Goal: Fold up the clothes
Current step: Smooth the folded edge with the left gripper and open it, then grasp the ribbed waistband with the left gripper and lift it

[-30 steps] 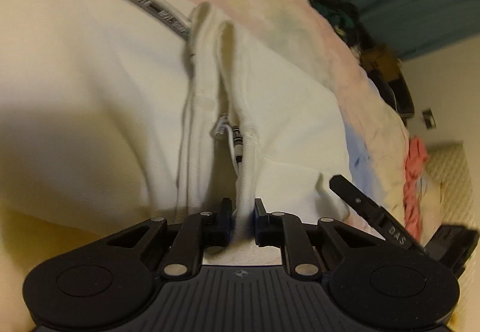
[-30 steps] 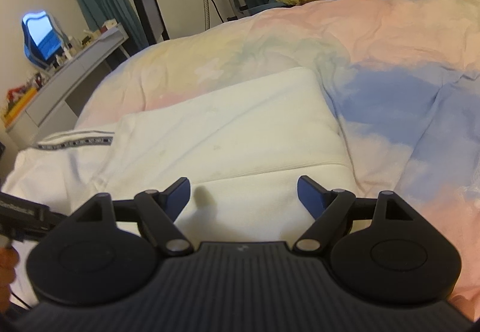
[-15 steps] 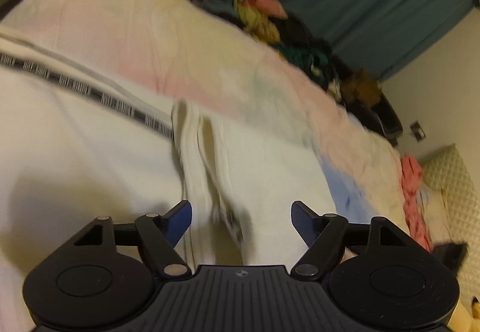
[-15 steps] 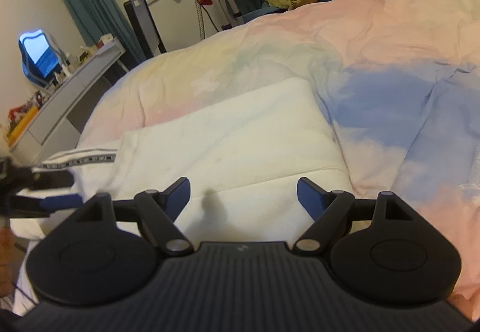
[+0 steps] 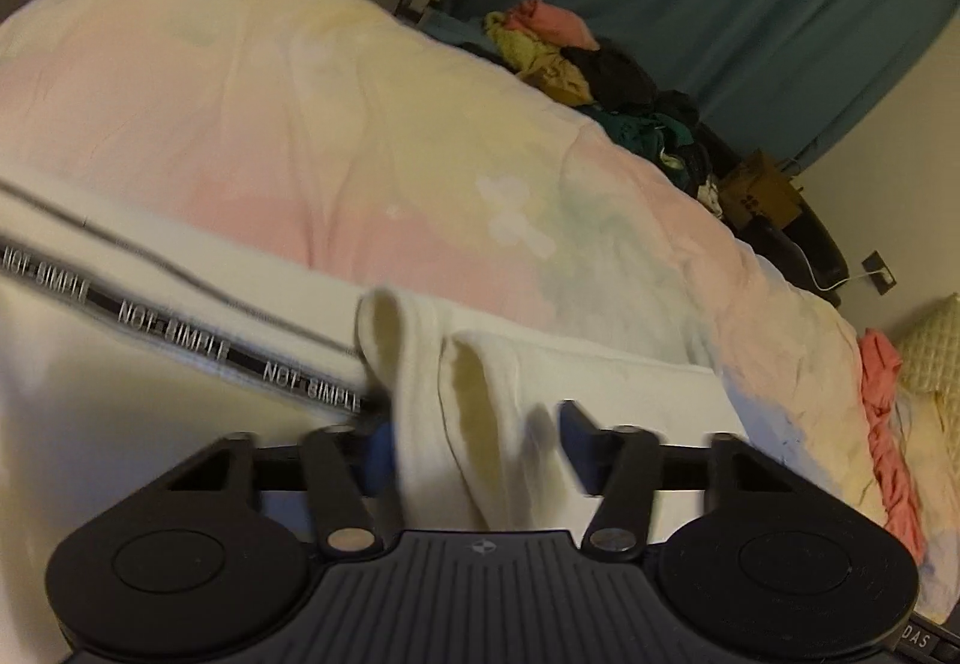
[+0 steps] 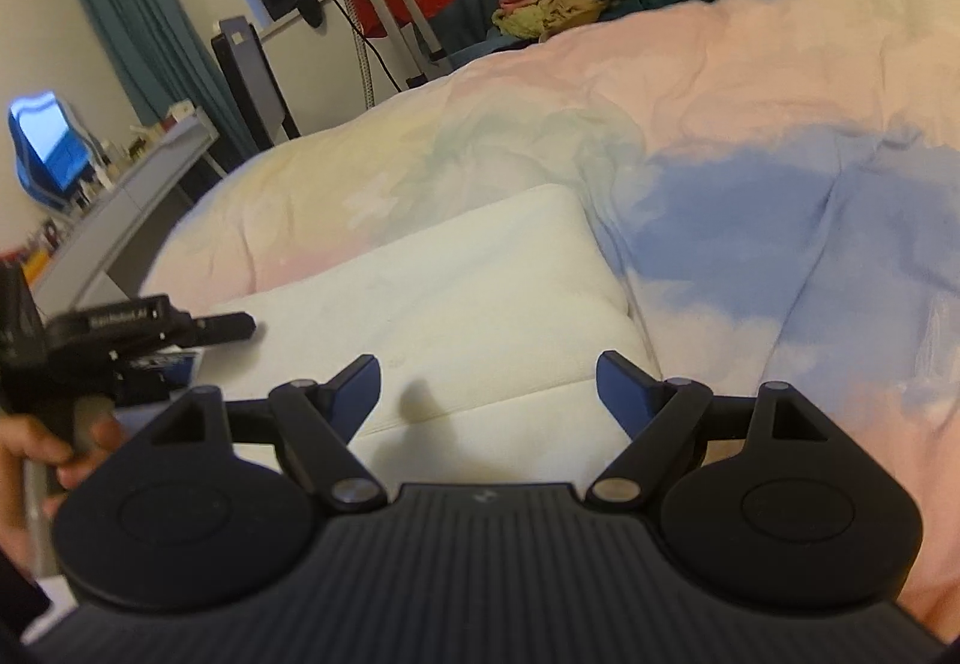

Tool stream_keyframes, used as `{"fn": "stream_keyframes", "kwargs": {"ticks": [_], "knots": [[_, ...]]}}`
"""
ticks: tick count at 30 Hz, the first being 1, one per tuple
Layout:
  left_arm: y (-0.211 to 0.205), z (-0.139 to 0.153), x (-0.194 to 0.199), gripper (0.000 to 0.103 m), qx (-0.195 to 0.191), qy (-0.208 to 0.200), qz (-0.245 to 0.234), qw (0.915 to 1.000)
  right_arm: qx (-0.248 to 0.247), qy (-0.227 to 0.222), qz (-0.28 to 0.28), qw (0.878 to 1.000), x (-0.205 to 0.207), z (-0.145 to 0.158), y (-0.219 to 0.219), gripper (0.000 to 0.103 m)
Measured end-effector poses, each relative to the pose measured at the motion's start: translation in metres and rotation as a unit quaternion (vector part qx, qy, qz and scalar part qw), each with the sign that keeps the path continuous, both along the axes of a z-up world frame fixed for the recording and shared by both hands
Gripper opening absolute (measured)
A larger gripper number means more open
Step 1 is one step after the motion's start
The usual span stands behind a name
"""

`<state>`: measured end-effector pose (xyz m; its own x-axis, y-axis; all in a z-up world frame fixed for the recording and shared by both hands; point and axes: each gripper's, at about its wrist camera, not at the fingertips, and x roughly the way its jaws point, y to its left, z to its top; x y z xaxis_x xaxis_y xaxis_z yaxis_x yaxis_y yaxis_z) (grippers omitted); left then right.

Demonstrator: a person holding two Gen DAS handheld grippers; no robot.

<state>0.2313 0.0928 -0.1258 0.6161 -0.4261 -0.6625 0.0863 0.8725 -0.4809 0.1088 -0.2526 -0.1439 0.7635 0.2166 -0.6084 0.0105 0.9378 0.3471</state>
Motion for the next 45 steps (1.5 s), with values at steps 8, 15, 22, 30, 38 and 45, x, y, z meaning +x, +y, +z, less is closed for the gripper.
{"fn": "stream_keyframes", "kwargs": {"ticks": [8, 15, 22, 30, 38, 45], "knots": [[-0.006, 0.02, 0.004, 0.014, 0.035, -0.052, 0.006, 0.998, -0.062, -0.019, 0.003, 0.998, 0.007, -0.003, 0.019, 0.082], [-0.018, 0.001, 0.001, 0.023, 0.095, -0.056, -0.003, 0.9939, -0.111, -0.024, 0.017, 0.993, 0.015, -0.016, 0.034, 0.082], [-0.002, 0.034, -0.046, 0.055, 0.086, -0.074, 0.039, 0.9927, -0.114, -0.025, 0.014, 0.993, 0.012, -0.013, 0.035, 0.082], [0.048, 0.078, -0.145, 0.085, 0.075, -0.06, 0.088, 0.9915, -0.098, -0.024, 0.023, 0.995, -0.011, -0.002, 0.04, 0.08], [0.141, 0.068, -0.202, 0.085, 0.08, 0.066, 0.266, 0.9583, -0.093, -0.022, 0.053, 0.994, -0.019, 0.002, 0.049, 0.08], [0.2, 0.037, -0.196, 0.081, -0.045, 0.125, 0.36, 0.9233, -0.08, -0.014, 0.048, 0.996, -0.017, 0.001, 0.046, 0.08]]}}
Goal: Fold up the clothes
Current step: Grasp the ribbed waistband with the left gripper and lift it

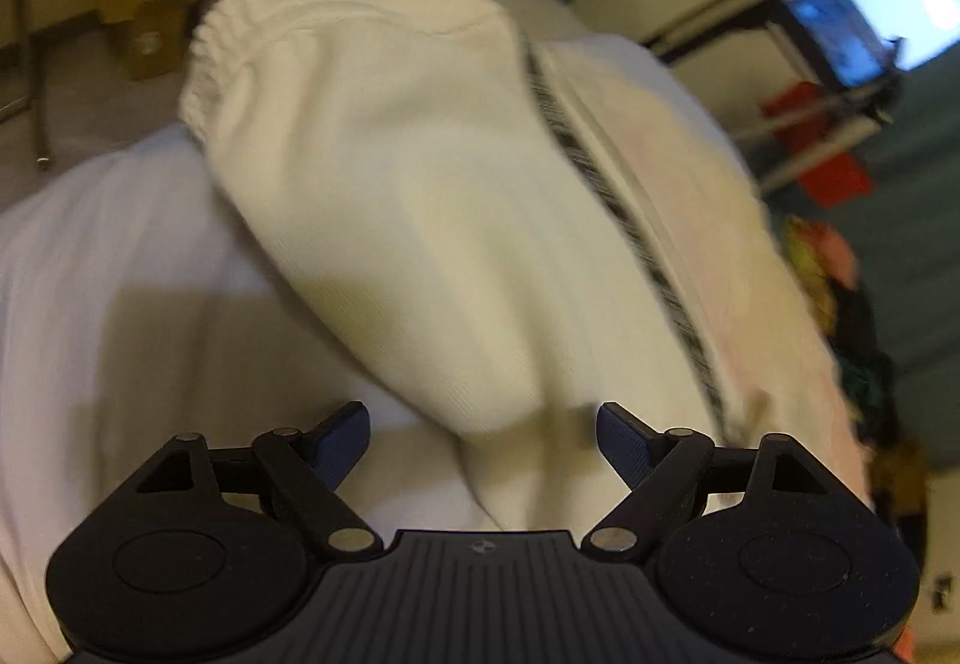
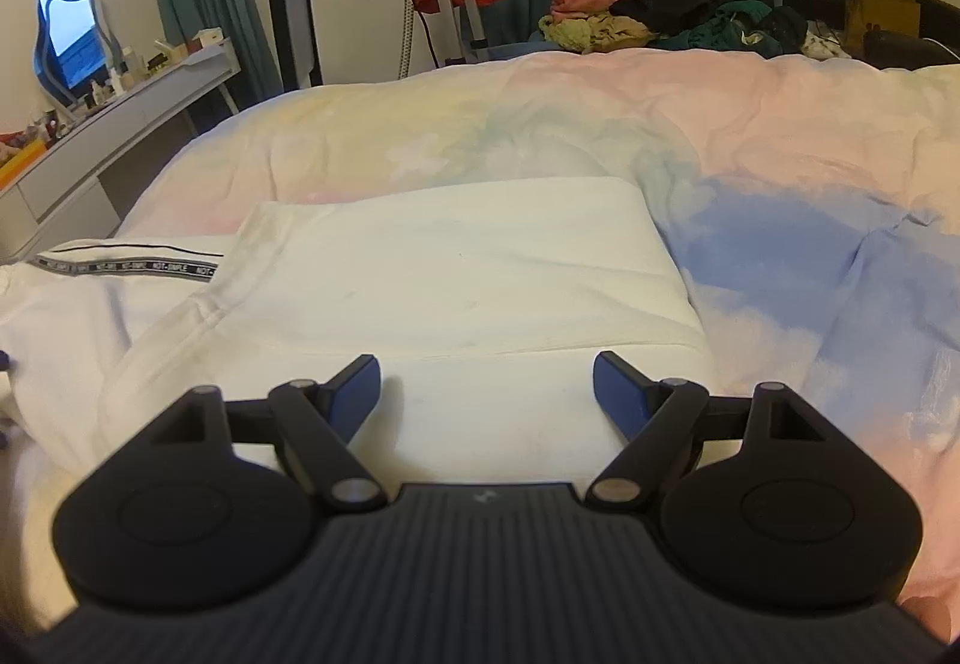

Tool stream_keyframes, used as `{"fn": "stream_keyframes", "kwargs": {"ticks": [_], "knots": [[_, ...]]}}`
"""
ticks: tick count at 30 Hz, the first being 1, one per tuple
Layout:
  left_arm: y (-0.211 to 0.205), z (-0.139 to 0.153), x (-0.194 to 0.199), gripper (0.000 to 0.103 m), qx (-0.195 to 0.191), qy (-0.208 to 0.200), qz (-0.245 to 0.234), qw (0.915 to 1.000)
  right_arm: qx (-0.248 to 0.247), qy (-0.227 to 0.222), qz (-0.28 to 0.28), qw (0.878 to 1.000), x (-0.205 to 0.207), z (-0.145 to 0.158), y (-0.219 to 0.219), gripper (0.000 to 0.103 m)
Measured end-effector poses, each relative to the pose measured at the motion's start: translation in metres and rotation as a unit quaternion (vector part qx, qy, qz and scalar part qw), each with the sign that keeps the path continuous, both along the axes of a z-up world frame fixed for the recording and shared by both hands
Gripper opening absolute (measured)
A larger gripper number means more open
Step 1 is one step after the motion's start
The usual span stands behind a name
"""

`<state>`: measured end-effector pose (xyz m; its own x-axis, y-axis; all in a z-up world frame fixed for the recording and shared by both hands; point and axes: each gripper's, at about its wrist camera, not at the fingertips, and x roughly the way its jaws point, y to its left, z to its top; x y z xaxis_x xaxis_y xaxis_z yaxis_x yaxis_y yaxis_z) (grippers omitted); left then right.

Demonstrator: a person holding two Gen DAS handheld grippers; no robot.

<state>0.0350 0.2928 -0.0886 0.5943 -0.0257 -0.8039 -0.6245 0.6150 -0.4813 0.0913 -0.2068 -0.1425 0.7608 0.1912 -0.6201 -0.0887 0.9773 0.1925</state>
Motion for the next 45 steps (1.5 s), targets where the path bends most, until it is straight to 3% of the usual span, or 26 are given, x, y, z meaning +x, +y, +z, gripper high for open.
{"fn": "stream_keyframes", "kwargs": {"ticks": [4, 11, 13, 17, 19, 21, 23, 26, 32, 35, 39, 42, 45], "knots": [[0.017, -0.006, 0.0, 0.079, -0.033, -0.032, 0.063, 0.997, 0.002, 0.001, 0.001, 1.0, 0.0, 0.0, 0.001, 0.08], [0.041, -0.004, -0.005, 0.072, 0.002, -0.075, 0.153, 0.9854, -0.009, -0.012, 0.018, 1.0, -0.004, 0.002, 0.009, 0.08], [0.047, -0.008, -0.003, 0.065, 0.007, -0.077, 0.172, 0.9821, -0.01, -0.014, 0.028, 0.999, -0.005, 0.002, 0.012, 0.08], [0.042, 0.002, 0.025, 0.041, 0.078, -0.059, 0.161, 0.9821, -0.012, 0.015, 0.045, 0.999, 0.003, -0.013, 0.016, 0.082], [0.033, 0.019, 0.03, 0.02, 0.124, -0.062, 0.142, 0.9801, -0.014, 0.015, 0.045, 0.999, 0.004, -0.015, 0.017, 0.083], [0.016, 0.041, 0.035, 0.016, 0.184, -0.071, 0.111, 0.974, -0.014, 0.015, 0.045, 0.999, 0.004, -0.015, 0.018, 0.084], [-0.01, 0.068, 0.04, 0.015, 0.239, -0.087, 0.086, 0.9632, -0.011, 0.017, 0.044, 0.999, 0.004, -0.013, 0.017, 0.084], [-0.051, 0.11, 0.04, 0.015, 0.29, -0.12, 0.058, 0.9477, 0.001, 0.019, 0.041, 0.999, 0.003, -0.01, 0.014, 0.084], [-0.155, 0.176, 0.046, 0.015, 0.327, -0.201, 0.017, 0.9235, 0.101, 0.023, 0.014, 0.994, 0.004, -0.003, -0.011, 0.082], [-0.224, 0.191, 0.057, 0.015, 0.339, -0.238, -0.013, 0.9102, 0.109, 0.026, -0.006, 0.994, 0.002, -0.001, -0.021, 0.082], [-0.309, 0.187, 0.076, 0.013, 0.359, -0.265, -0.052, 0.8937, 0.148, 0.025, -0.044, 0.988, -0.002, 0.005, -0.048, 0.082], [-0.371, 0.162, 0.091, 0.013, 0.385, -0.273, -0.089, 0.8772, 0.196, 0.022, -0.071, 0.978, -0.006, 0.009, -0.075, 0.082], [-0.43, 0.117, 0.1, 0.013, 0.404, -0.264, -0.152, 0.8629, 0.21, 0.013, -0.104, 0.972, -0.008, 0.013, -0.097, 0.082]]}}
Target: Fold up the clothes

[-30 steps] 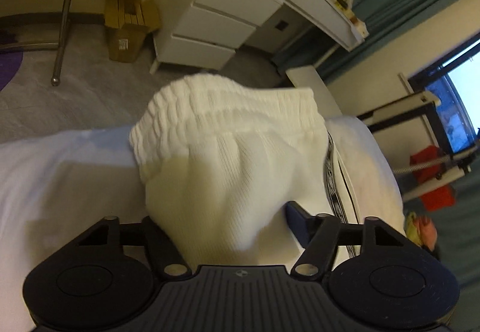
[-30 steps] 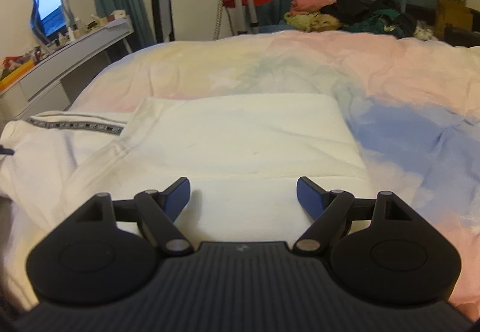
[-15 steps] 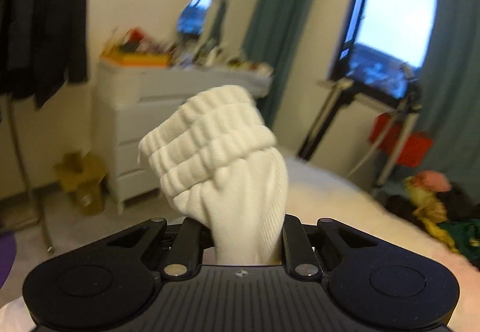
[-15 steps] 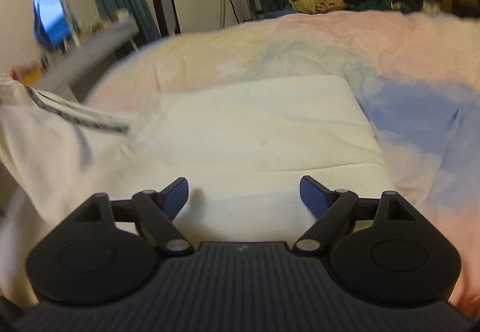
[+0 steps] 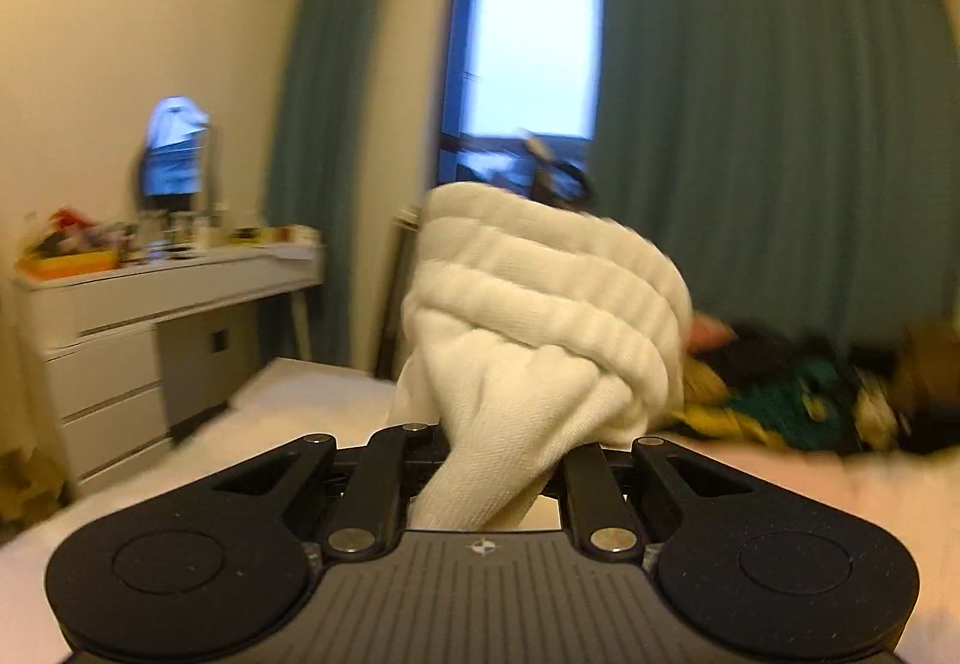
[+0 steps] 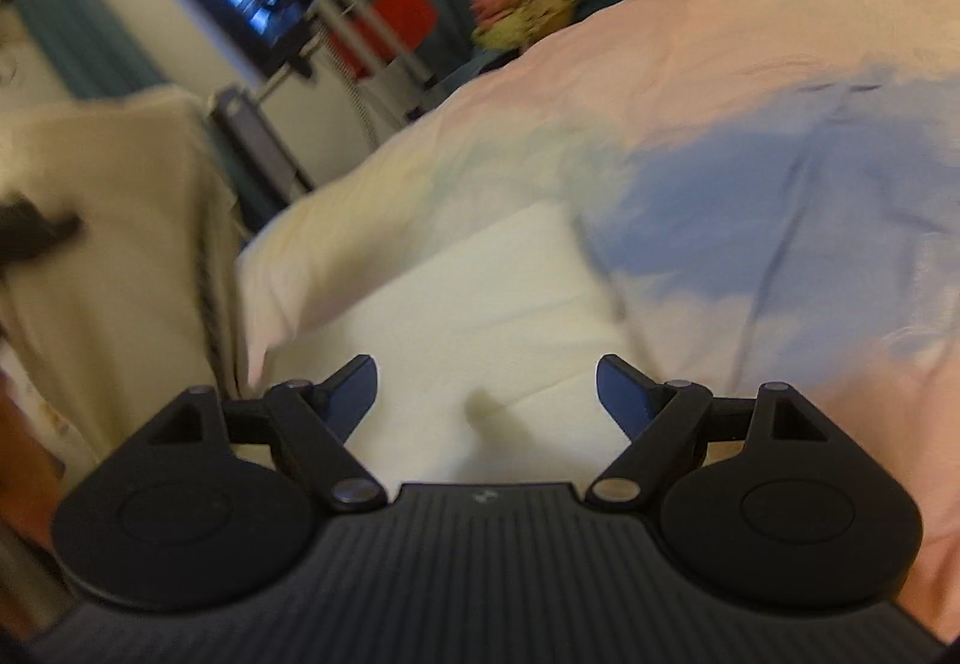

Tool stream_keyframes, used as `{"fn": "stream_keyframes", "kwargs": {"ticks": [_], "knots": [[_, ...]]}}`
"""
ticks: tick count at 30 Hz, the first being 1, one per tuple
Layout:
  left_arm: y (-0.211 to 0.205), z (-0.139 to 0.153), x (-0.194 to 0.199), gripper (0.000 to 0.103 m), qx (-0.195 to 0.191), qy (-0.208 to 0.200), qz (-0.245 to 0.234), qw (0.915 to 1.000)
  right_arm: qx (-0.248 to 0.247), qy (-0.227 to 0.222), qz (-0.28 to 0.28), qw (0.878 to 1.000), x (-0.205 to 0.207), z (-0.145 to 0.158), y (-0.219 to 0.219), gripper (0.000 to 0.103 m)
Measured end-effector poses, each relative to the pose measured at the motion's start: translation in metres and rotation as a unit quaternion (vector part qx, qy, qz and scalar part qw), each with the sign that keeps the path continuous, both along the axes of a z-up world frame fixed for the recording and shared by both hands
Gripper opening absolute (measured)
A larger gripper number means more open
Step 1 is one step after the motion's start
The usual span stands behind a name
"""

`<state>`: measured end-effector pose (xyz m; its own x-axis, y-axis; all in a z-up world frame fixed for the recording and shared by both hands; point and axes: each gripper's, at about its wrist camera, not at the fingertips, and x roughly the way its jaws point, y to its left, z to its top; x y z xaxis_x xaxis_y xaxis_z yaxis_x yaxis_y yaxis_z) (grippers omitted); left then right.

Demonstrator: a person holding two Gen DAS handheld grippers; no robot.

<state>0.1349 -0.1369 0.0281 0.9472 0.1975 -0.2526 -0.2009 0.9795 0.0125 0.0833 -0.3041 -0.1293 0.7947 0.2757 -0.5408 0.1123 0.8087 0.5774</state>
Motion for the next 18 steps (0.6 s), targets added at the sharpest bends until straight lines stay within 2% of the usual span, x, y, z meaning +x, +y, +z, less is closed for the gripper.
{"fn": "stream_keyframes", "kwargs": {"ticks": [4, 8, 10, 11, 13, 15, 16, 18], "knots": [[-0.061, -0.072, 0.008, 0.014, 0.062, 0.077, -0.056, 0.9936, 0.02, 0.002, -0.039, 0.999, 0.004, -0.003, -0.022, 0.084], [-0.078, -0.111, 0.014, 0.025, 0.084, 0.118, -0.081, 0.9862, 0.048, 0.008, -0.046, 0.998, 0.011, -0.011, -0.03, 0.084], [-0.079, -0.117, 0.017, 0.053, 0.097, 0.138, -0.102, 0.9805, 0.058, 0.01, -0.041, 0.997, 0.014, -0.014, -0.03, 0.084], [-0.078, -0.118, 0.019, 0.06, 0.101, 0.152, -0.115, 0.9764, 0.065, 0.01, -0.038, 0.997, 0.016, -0.015, -0.03, 0.084], [-0.069, -0.12, 0.021, 0.091, 0.108, 0.176, -0.15, 0.9668, 0.085, 0.006, -0.03, 0.996, 0.018, -0.016, -0.031, 0.084], [-0.059, -0.12, 0.016, 0.101, 0.108, 0.19, -0.18, 0.9591, 0.114, -0.001, -0.018, 0.993, 0.021, -0.018, -0.032, 0.084], [-0.05, -0.121, 0.012, 0.101, 0.107, 0.199, -0.194, 0.9546, 0.129, -0.004, -0.014, 0.992, 0.019, -0.018, -0.033, 0.084], [-0.028, -0.119, 0.004, 0.101, 0.102, 0.205, -0.204, 0.9517, 0.159, -0.011, -0.006, 0.987, 0.017, -0.019, -0.036, 0.084]]}}
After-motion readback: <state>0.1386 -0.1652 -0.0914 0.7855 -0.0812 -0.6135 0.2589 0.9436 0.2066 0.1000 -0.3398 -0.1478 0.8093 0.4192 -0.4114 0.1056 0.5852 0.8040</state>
